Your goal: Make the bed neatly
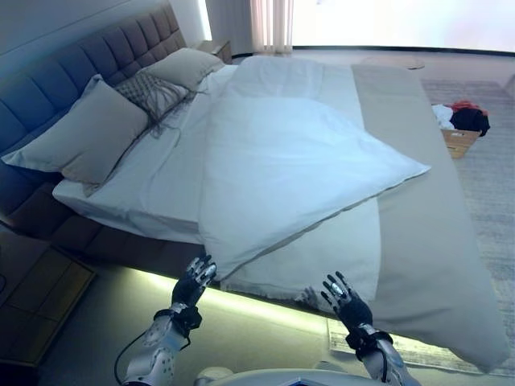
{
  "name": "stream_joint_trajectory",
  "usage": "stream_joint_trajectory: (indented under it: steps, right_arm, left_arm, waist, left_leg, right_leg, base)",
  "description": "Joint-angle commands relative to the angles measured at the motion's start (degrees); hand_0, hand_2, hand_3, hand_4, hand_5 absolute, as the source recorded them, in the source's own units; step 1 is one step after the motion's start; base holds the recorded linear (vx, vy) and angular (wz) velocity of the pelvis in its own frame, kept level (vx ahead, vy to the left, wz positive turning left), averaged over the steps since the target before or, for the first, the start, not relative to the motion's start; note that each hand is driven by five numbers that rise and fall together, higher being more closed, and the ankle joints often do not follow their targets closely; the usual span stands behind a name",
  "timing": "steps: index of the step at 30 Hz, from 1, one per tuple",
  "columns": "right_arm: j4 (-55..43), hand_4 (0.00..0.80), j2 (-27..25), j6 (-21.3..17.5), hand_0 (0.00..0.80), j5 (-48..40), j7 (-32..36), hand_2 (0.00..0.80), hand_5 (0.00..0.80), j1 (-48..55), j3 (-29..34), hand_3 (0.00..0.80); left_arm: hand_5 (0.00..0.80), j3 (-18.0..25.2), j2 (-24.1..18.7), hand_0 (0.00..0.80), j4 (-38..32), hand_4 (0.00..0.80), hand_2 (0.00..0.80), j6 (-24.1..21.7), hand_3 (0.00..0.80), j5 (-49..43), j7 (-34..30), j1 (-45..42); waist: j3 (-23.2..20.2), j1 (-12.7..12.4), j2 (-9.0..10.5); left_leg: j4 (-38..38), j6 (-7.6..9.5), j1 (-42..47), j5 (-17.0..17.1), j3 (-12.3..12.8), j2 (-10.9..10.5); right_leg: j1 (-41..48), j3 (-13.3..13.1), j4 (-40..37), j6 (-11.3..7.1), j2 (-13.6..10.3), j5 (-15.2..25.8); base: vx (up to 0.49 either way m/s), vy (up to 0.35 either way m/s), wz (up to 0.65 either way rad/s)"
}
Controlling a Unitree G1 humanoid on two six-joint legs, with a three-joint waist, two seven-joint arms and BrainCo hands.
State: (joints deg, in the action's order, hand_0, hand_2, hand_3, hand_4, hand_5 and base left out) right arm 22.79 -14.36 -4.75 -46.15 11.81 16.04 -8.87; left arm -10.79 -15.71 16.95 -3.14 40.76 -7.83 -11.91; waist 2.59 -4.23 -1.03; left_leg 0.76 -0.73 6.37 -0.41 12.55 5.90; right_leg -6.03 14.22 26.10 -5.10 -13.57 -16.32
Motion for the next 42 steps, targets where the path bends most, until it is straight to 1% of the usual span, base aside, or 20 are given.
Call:
stream_joint_trajectory:
  steps: [1,4,9,13,17,18,19,21,22,24,25,27,31,33,35,37,38,39,40,42]
  right_arm:
    - [-2.46,0.0,1.68,-1.25,0.0,-0.09,1.2,0.0,0.0,-1.96,0.38,0.0]
    - [-2.38,0.0,1.68,-1.01,0.0,-0.65,1.5,0.0,0.0,-1.66,0.59,0.0]
    - [-1.82,0.0,1.72,-0.31,0.0,-1.14,0.63,0.0,0.0,-1.72,0.46,0.0]
    - [-1.97,0.0,1.43,1.77,0.0,-0.24,0.96,0.0,0.0,-1.14,1.12,0.0]
    - [-1.96,0.0,0.58,1.13,0.0,-0.84,1.24,0.0,0.0,-0.52,1.22,0.0]
    - [-1.56,0.0,0.37,0.58,0.0,-1.32,1.22,0.0,0.0,-0.85,1.01,0.0]
    - [-0.82,0.0,0.01,-0.17,0.0,-2.09,0.77,0.0,0.0,-1.66,0.55,0.0]
    - [0.16,0.0,-0.06,0.12,0.0,-2.73,-0.64,0.0,0.0,-3.18,0.0,0.0]
    - [0.07,0.0,-0.01,0.8,0.0,-2.84,-0.08,0.0,0.0,-3.68,-0.17,0.0]
    - [-0.3,0.0,0.55,1.27,0.0,-1.29,1.4,0.0,0.0,-3.47,-0.69,0.0]
    - [-0.58,0.0,0.87,1.3,0.0,-0.69,1.28,0.0,0.0,-3.12,-0.67,0.0]
    - [-0.27,0.0,1.4,1.32,0.0,-0.82,-0.29,0.0,0.0,-3.16,-0.61,0.0]
    - [1.28,0.0,3.1,0.97,0.0,0.31,-0.36,0.0,0.0,-4.51,-0.59,0.0]
    - [1.21,0.0,3.85,0.76,0.0,0.67,-1.14,0.0,0.0,-4.75,-0.59,0.0]
    - [0.97,0.0,4.43,0.43,0.0,0.48,-2.4,0.0,0.0,-5.37,-0.63,0.0]
    - [0.71,0.0,4.64,-0.81,0.0,0.01,-3.47,0.0,0.0,-5.74,-0.62,0.0]
    - [0.55,0.0,4.65,-1.45,0.0,-0.4,-3.86,0.0,0.0,-5.72,-0.59,0.0]
    - [0.3,0.0,4.72,-2.08,0.0,-0.78,-4.24,0.0,0.0,-5.39,-0.39,0.0]
    - [0.09,0.0,4.47,-2.3,0.0,-1.3,-4.27,0.0,0.0,-4.99,-0.07,0.0]
    - [-0.02,0.0,4.14,-2.66,0.0,-1.62,-4.28,0.0,0.0,-4.14,0.23,0.0]
  left_arm:
    - [0.0,2.89,-1.53,0.0,-5.09,0.0,0.0,-2.42,0.0,-1.3,0.92,1.17]
    - [0.0,3.3,-1.4,0.0,-5.18,0.0,0.0,-4.15,0.0,0.24,-0.87,0.32]
    - [0.0,2.79,-1.74,0.0,-4.76,0.0,0.0,-3.69,0.0,-4.06,0.49,0.03]
    - [0.0,2.95,-1.94,0.0,-5.17,0.0,0.0,-3.91,0.0,-3.05,-1.45,-0.5]
    - [0.0,2.55,-2.26,0.0,-5.94,0.0,0.0,-3.51,0.0,-2.71,-3.21,-0.31]
    - [0.0,2.25,-2.29,0.0,-5.97,0.0,0.0,-3.36,0.0,-2.56,-3.6,-0.15]
    - [0.0,1.9,-2.25,0.0,-5.83,0.0,0.0,-3.17,0.0,-2.81,-4.1,-0.12]
    - [0.0,1.85,-1.16,0.0,-4.59,0.0,0.0,-3.63,0.0,-4.14,-4.31,-0.92]
    - [0.0,1.92,-0.66,0.0,-4.08,0.0,0.0,-4.35,0.0,-4.19,-4.4,-1.52]
    - [0.0,2.55,-0.13,0.0,-4.08,0.0,0.0,-4.99,0.0,-3.66,-5.31,-3.17]
    - [0.0,2.86,-0.2,0.0,-4.34,0.0,0.0,-4.74,0.0,-3.66,-5.96,-3.55]
    - [0.0,2.71,-0.66,0.0,-4.77,0.0,0.0,-3.81,0.0,-3.35,-5.78,-3.08]
    - [0.0,2.13,-1.24,0.0,-4.75,0.0,0.0,-3.29,0.0,-1.88,-4.52,-0.69]
    - [0.0,2.06,-1.59,0.0,-4.32,0.0,0.0,-2.98,0.0,-1.61,-3.83,0.5]
    - [0.0,1.72,-1.63,0.0,-3.67,0.0,0.0,-2.5,0.0,-1.64,-3.16,2.14]
    - [0.0,1.06,-1.87,0.0,-3.29,0.0,0.0,-1.93,0.0,-1.94,-3.02,3.3]
    - [0.0,0.73,-1.98,0.0,-2.97,0.0,0.0,-1.76,0.0,-2.28,-3.09,3.6]
    - [0.0,0.39,-2.01,0.0,-2.25,0.0,0.0,-1.76,0.0,-2.94,-3.26,3.76]
    - [0.0,0.14,-2.16,0.0,-1.38,0.0,0.0,-1.88,0.0,-3.17,-3.67,4.02]
    - [0.0,0.3,-2.49,0.0,-0.87,0.0,0.0,-1.5,0.0,-2.73,-4.68,4.33]
  waist:
    - [1.84,-1.45,3.81]
    - [1.7,-1.74,3.76]
    - [1.51,-2.34,3.89]
    - [1.98,-2.47,3.88]
    - [2.64,-3.32,4.73]
    - [2.95,-3.64,5.05]
    - [3.54,-4.38,5.37]
    - [4.41,-5.77,5.26]
    - [4.53,-6.13,5.02]
    - [4.33,-6.35,4.49]
    - [3.86,-5.97,4.47]
    - [3.41,-5.53,4.1]
    - [2.93,-4.8,4.0]
    - [3.07,-4.8,4.14]
    - [3.34,-4.76,4.33]
    - [3.68,-4.86,3.94]
    - [3.53,-4.75,3.65]
    - [3.6,-4.34,3.12]
    - [3.78,-3.89,2.76]
    - [3.9,-2.87,2.19]
  left_leg:
    - [1.96,-1.76,-2.02,-0.14,-1.38,0.12]
    - [1.79,-2.13,-1.63,0.18,-1.47,0.42]
    - [2.49,-2.59,-1.58,0.11,-1.79,0.68]
    - [5.81,-3.15,-2.2,-0.34,-0.99,1.46]
    - [8.78,-3.2,-4.41,-0.79,-0.77,1.37]
    - [10.05,-3.2,-5.1,-1.36,-1.35,1.13]
    - [11.92,-3.19,-6.12,-2.18,-2.95,0.54]
    - [15.44,-3.25,-7.44,-2.24,-5.66,-0.9]
    - [16.29,-3.11,-7.72,-2.23,-6.08,-1.39]
    - [15.87,-2.36,-7.41,-2.57,-5.95,-2.47]
    - [14.81,-2.02,-7.21,-2.1,-5.23,-2.8]
    - [12.67,-1.17,-5.51,-3.47,-3.8,-3.41]
    - [8.94,0.27,-3.11,-4.11,-2.95,-4.85]
    - [8.49,1.05,-2.61,-4.62,-3.09,-5.71]
    - [8.76,2.33,-2.7,-5.29,-3.84,-6.84]
    - [9.5,4.0,-3.43,-5.96,-5.05,-8.1]
    - [9.55,4.87,-4.02,-5.86,-5.63,-8.78]
    - [9.6,5.93,-4.15,-6.09,-6.41,-9.57]
    - [9.79,6.87,-4.04,-6.48,-6.69,-10.38]
    - [9.99,7.64,-3.9,-6.72,-7.15,-11.16]
  right_leg:
    - [10.11,6.31,-25.03,-4.13,-0.27,20.83]
    - [11.0,7.0,-25.48,-3.86,0.34,20.64]
    - [11.93,7.74,-26.13,-3.62,0.94,20.5]
    - [12.97,8.24,-25.75,-2.79,1.47,19.92]
    - [13.18,9.51,-26.23,-2.25,2.05,20.07]
    - [12.87,9.62,-26.2,-2.1,2.2,20.1]
    - [12.36,9.41,-26.02,-1.81,2.46,20.11]
    - [12.38,8.53,-26.24,-1.59,2.85,20.63]
    - [12.64,8.08,-26.57,-1.51,2.93,20.79]
    - [12.79,6.92,-27.14,-1.6,2.63,21.12]
    - [12.62,6.68,-27.42,-1.69,2.28,21.33]
    - [12.85,6.2,-27.43,-2.42,1.36,21.81]
    - [11.32,5.51,-25.24,-4.59,-1.88,22.25]
    - [10.24,5.44,-23.13,-5.28,-4.05,22.66]
    - [8.65,4.51,-18.65,-5.54,-6.92,23.13]
    - [6.55,2.25,-10.28,-5.15,-9.48,22.91]
    - [4.61,0.86,-6.03,-4.7,-10.47,23.91]
    - [2.16,-1.49,-0.46,-4.14,-11.04,25.55]
    - [-0.52,-3.79,4.36,-3.73,-10.85,26.53]
    - [-3.84,-6.3,8.55,-3.19,-8.94,27.33]
  base:
    - [0.0,0.0,0.0]
    - [0.016,-0.018,0.06]
    - [0.023,-0.025,0.07]
    - [0.037,-0.012,0.03]
    - [-0.01,-0.05,0.19]
    - [-0.051,-0.071,0.33]
    - [-0.052,-0.054,0.2]
    - [-0.046,0.002,0.0]
    - [-0.036,0.066,-0.15]
    - [-0.012,0.16,-0.32]
    - [0.019,0.234,-0.45]
    - [0.032,0.237,-0.2]
    - [0.038,0.24,0.02]
    - [0.023,0.229,0.11]
    - [0.015,0.263,0.25]
    - [0.016,0.326,0.34]
    - [0.042,0.359,0.34]
    - [0.063,0.344,0.31]
    - [0.066,0.272,0.37]
    - [0.13,0.188,0.45]
